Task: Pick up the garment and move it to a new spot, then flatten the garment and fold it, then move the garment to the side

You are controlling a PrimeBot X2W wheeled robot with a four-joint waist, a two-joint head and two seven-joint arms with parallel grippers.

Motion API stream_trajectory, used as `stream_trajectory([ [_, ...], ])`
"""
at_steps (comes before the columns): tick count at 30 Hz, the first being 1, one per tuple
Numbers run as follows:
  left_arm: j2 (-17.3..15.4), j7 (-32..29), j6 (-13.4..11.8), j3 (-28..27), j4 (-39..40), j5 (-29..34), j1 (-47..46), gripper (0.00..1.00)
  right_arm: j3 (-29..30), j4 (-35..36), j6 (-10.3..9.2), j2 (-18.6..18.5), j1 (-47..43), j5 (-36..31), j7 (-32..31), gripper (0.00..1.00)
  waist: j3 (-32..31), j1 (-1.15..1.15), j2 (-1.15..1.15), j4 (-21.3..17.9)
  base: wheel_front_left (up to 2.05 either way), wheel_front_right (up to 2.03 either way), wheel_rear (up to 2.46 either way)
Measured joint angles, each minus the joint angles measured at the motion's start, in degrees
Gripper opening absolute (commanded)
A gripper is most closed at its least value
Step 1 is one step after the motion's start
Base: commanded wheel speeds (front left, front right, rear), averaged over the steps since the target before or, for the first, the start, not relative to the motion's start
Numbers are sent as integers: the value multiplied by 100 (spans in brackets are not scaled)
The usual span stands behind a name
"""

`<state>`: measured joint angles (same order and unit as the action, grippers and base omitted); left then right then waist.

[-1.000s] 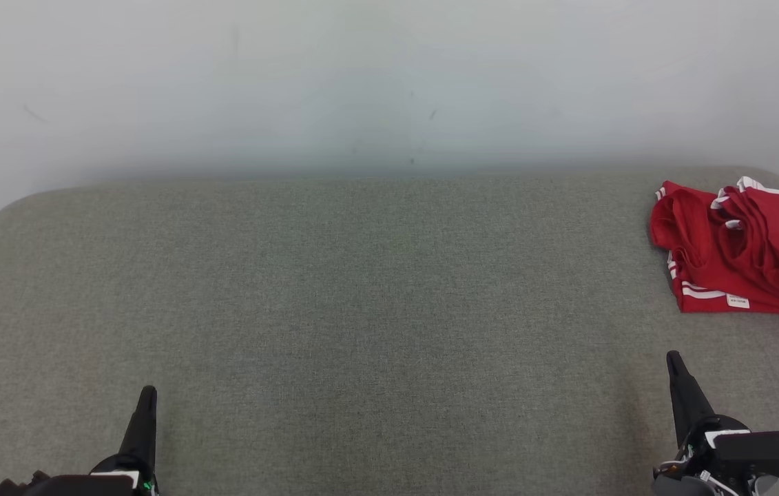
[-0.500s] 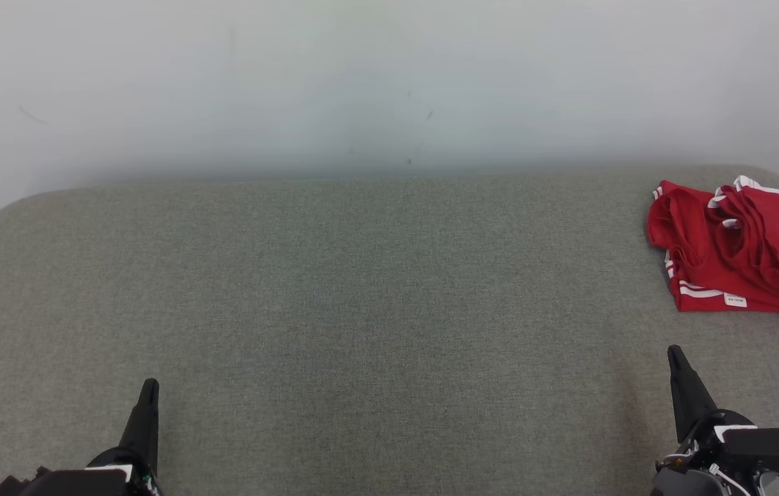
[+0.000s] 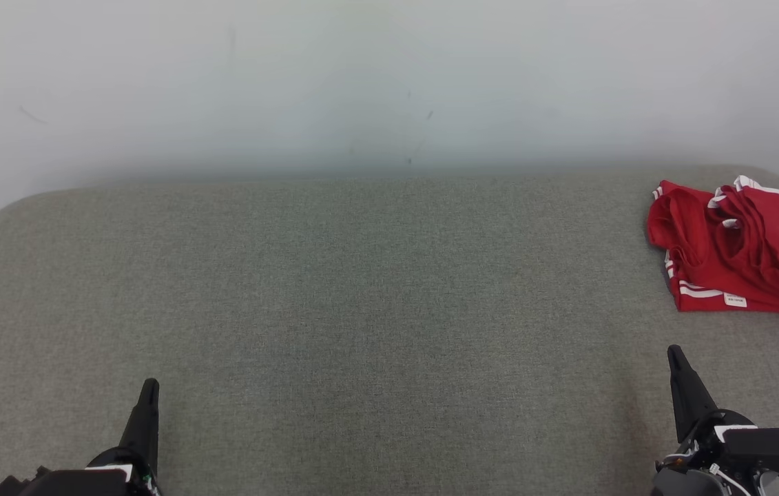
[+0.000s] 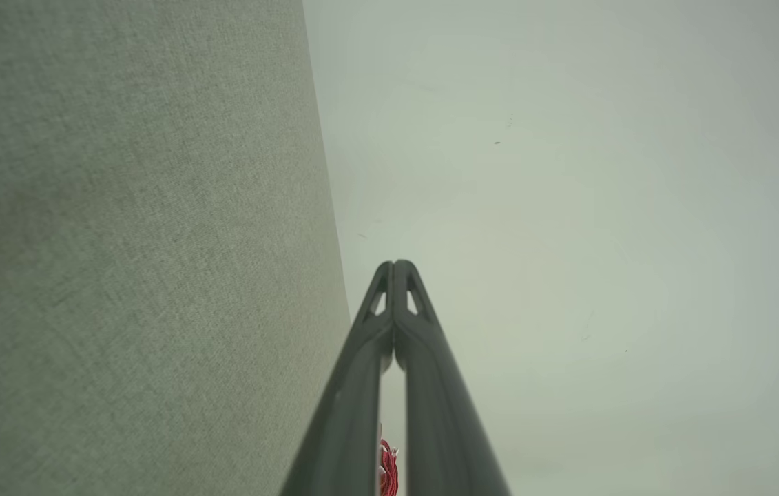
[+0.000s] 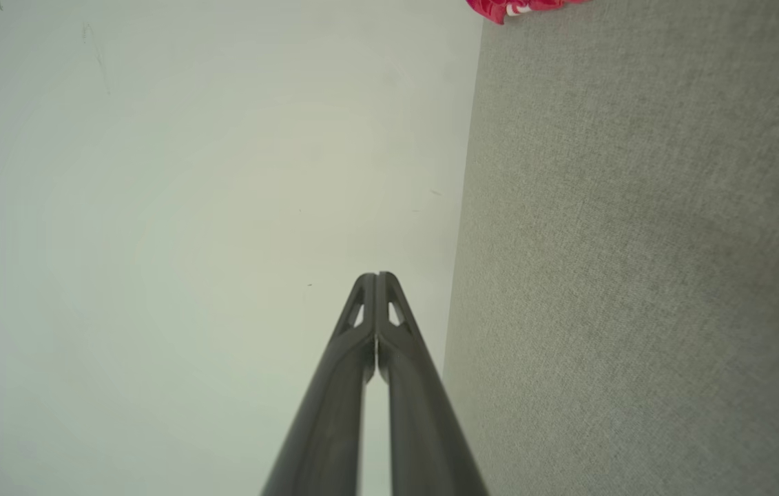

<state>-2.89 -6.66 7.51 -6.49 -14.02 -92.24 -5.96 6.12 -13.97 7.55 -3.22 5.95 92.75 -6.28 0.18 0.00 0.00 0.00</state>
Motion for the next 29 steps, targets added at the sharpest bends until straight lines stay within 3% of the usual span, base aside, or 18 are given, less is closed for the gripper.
stream_trajectory([
  [29,1,0,0,1,0,-1,-1,0,16,-1,0,11,2,-5,-9,0,0,0,0,0,0,0,0],
])
